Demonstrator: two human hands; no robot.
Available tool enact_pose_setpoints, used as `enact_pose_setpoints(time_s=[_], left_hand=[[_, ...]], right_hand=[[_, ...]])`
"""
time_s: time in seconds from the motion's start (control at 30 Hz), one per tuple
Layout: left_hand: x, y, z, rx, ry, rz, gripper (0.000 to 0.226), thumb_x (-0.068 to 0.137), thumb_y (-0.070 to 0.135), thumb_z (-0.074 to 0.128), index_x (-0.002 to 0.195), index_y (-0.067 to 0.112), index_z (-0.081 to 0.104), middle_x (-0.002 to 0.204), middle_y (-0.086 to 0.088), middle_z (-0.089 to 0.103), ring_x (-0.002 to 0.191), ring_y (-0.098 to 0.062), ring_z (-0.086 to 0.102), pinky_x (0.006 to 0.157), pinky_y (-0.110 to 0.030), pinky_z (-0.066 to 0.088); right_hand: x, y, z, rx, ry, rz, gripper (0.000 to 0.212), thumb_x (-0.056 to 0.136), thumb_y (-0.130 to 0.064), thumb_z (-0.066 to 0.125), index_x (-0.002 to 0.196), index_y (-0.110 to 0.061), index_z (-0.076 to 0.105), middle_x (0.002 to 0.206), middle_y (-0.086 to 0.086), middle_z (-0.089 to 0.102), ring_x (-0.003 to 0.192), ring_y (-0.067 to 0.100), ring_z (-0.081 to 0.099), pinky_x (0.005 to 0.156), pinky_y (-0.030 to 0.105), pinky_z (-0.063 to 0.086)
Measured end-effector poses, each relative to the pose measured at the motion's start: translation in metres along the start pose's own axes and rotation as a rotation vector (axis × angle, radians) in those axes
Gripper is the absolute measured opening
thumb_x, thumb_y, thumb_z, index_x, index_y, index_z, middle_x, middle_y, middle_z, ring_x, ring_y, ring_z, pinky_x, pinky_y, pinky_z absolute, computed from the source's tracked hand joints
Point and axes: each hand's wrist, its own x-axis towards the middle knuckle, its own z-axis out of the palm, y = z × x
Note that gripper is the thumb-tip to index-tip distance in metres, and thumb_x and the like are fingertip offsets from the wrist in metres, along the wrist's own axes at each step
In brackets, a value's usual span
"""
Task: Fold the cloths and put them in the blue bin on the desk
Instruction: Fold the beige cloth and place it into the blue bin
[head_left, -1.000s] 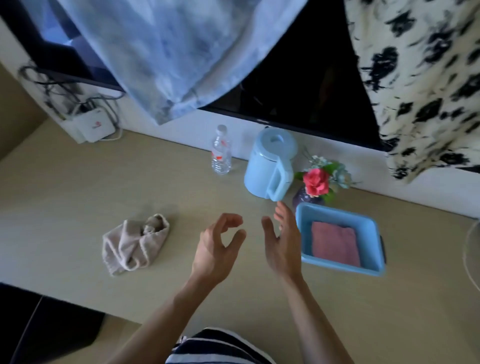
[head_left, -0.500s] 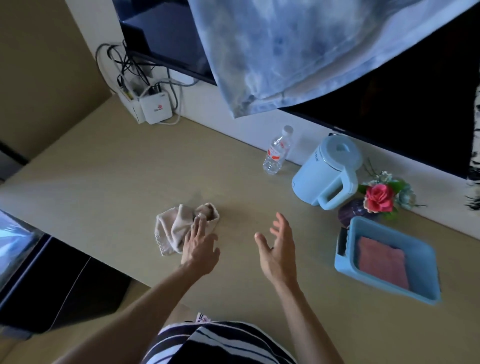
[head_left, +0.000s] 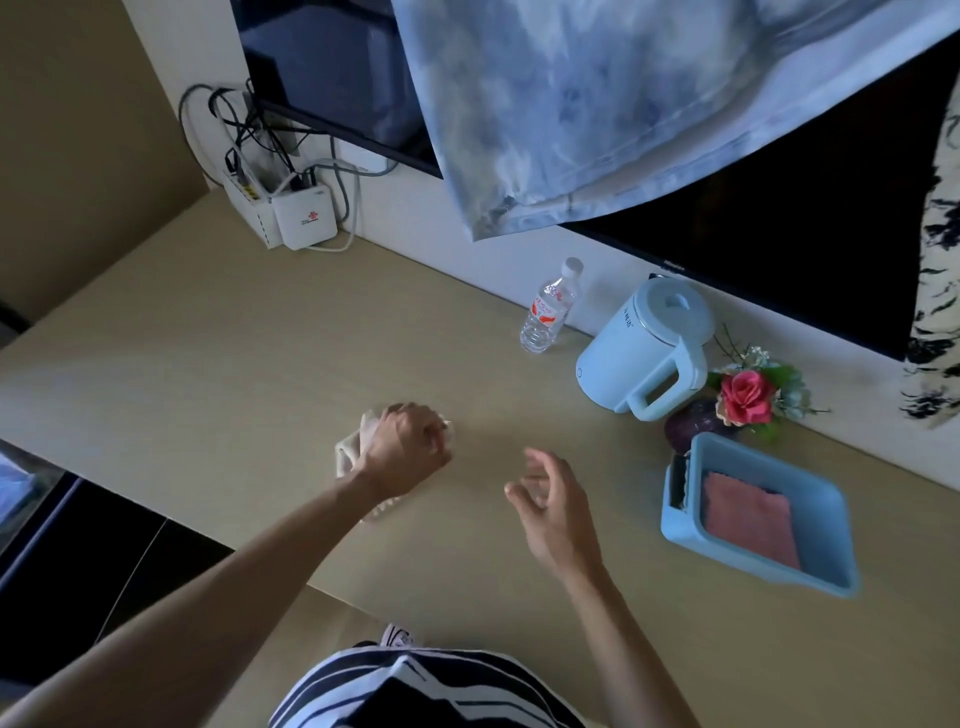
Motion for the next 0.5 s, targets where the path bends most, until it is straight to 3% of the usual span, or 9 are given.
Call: enact_pose_setpoints(time_s=[0.03, 0.1, 0.17, 0.23, 0.33, 0.43, 0.5], left_hand=[[0.005, 0.011, -0.010, -0.052, 0.025, 0.056, 0.016, 0.066, 0.019, 0.072, 0.059, 0.014, 0.059, 0.060, -0.003, 0.066, 0.059, -0.030, 0.064, 0.068, -0.031, 0.052], [0.012, 0.033, -0.032, -0.084, 0.019, 0.185, 0.014, 0.067, 0.016, 0.071, 0.063, 0.007, 0.062, 0.066, -0.007, 0.070, 0.061, -0.030, 0.064, 0.073, -0.026, 0.051], [0.016, 0.054, -0.058, -0.088, -0.021, 0.274, 0.012, 0.068, 0.013, 0.073, 0.071, 0.004, 0.065, 0.078, -0.007, 0.074, 0.072, -0.026, 0.066, 0.079, -0.006, 0.039], [0.018, 0.078, -0.081, -0.120, -0.112, 0.305, 0.013, 0.073, 0.012, 0.076, 0.075, 0.007, 0.064, 0.083, -0.003, 0.073, 0.079, -0.020, 0.065, 0.078, -0.008, 0.041], [0.018, 0.106, -0.102, -0.159, -0.206, 0.355, 0.019, 0.078, 0.014, 0.075, 0.074, 0.016, 0.057, 0.078, 0.002, 0.067, 0.082, -0.008, 0.066, 0.076, -0.029, 0.050], [0.019, 0.121, -0.110, -0.190, -0.227, 0.394, 0.017, 0.078, 0.011, 0.073, 0.082, 0.013, 0.056, 0.084, -0.001, 0.068, 0.086, -0.008, 0.066, 0.077, -0.033, 0.050], [0.019, 0.128, -0.111, -0.207, -0.249, 0.407, 0.020, 0.078, 0.012, 0.073, 0.094, 0.017, 0.060, 0.088, 0.003, 0.067, 0.085, -0.012, 0.064, 0.076, -0.031, 0.051]], right_hand=[[0.002, -0.005, -0.002, 0.004, -0.016, -0.047, 0.046, 0.087, -0.016, 0.072, 0.130, -0.021, 0.056, 0.120, -0.002, 0.058, 0.104, 0.009, 0.063, 0.092, 0.043, 0.054], [0.007, -0.019, -0.009, 0.016, -0.044, -0.135, 0.054, 0.085, -0.011, 0.072, 0.134, -0.020, 0.053, 0.125, -0.003, 0.055, 0.114, 0.007, 0.058, 0.099, 0.034, 0.050], [0.012, -0.038, -0.019, 0.023, -0.093, -0.208, 0.064, 0.083, -0.008, 0.069, 0.142, -0.021, 0.046, 0.132, -0.006, 0.052, 0.124, 0.004, 0.051, 0.104, 0.019, 0.041], [0.015, -0.061, -0.033, 0.072, -0.160, -0.235, 0.065, 0.081, -0.010, 0.067, 0.141, -0.023, 0.047, 0.132, -0.010, 0.056, 0.123, -0.004, 0.050, 0.099, 0.006, 0.035], [0.017, -0.085, -0.055, 0.204, -0.240, -0.196, 0.042, 0.077, -0.014, 0.071, 0.116, -0.028, 0.064, 0.107, -0.012, 0.071, 0.103, 0.002, 0.064, 0.089, 0.016, 0.046], [0.017, -0.091, -0.076, 0.303, -0.221, -0.168, 0.018, 0.075, -0.014, 0.077, 0.086, -0.020, 0.063, 0.077, -0.009, 0.065, 0.074, 0.011, 0.060, 0.072, 0.026, 0.046], [0.015, -0.090, -0.087, 0.363, -0.225, -0.158, 0.019, 0.075, -0.016, 0.076, 0.079, -0.011, 0.058, 0.067, -0.005, 0.056, 0.065, 0.014, 0.051, 0.063, 0.029, 0.041]])
